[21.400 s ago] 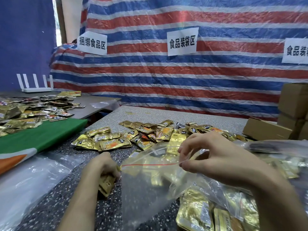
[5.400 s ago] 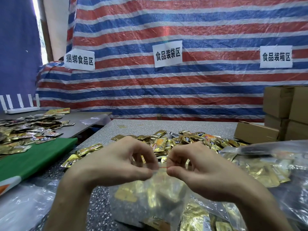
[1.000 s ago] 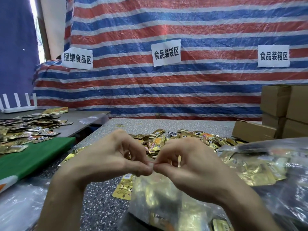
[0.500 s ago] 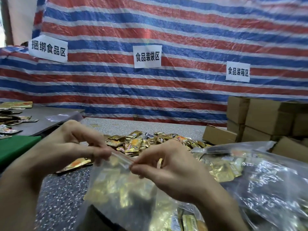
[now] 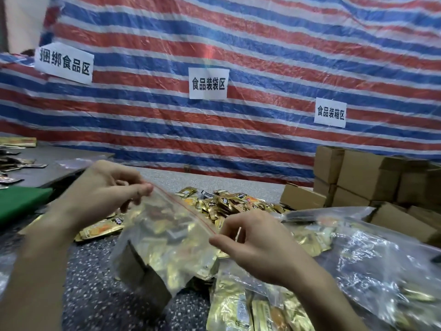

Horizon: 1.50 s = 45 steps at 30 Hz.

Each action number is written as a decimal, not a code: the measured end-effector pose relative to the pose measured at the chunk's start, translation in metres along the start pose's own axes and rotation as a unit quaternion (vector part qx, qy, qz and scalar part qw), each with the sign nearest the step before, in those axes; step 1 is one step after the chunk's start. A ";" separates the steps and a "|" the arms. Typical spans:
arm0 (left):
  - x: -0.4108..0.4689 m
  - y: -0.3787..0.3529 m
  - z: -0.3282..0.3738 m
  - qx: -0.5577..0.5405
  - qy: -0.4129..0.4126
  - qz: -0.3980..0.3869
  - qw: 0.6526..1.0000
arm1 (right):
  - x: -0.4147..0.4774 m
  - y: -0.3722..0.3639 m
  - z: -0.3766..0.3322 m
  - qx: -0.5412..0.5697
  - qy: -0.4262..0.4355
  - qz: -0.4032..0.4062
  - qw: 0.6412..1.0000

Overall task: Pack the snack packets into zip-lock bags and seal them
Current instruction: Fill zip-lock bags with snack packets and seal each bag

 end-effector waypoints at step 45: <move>-0.125 0.028 -0.142 0.335 0.271 0.167 0.887 | 0.025 0.005 0.034 0.292 -0.046 0.080 0.952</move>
Point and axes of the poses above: each hand's wrist, its own x-axis towards the middle knuckle, its own y-axis out of the back of the hand, z = x × y, the point moved 6 cm from there along x, towards the middle knuckle, and after that the axes turned 1 degree about -z, right-handed, at the moved point
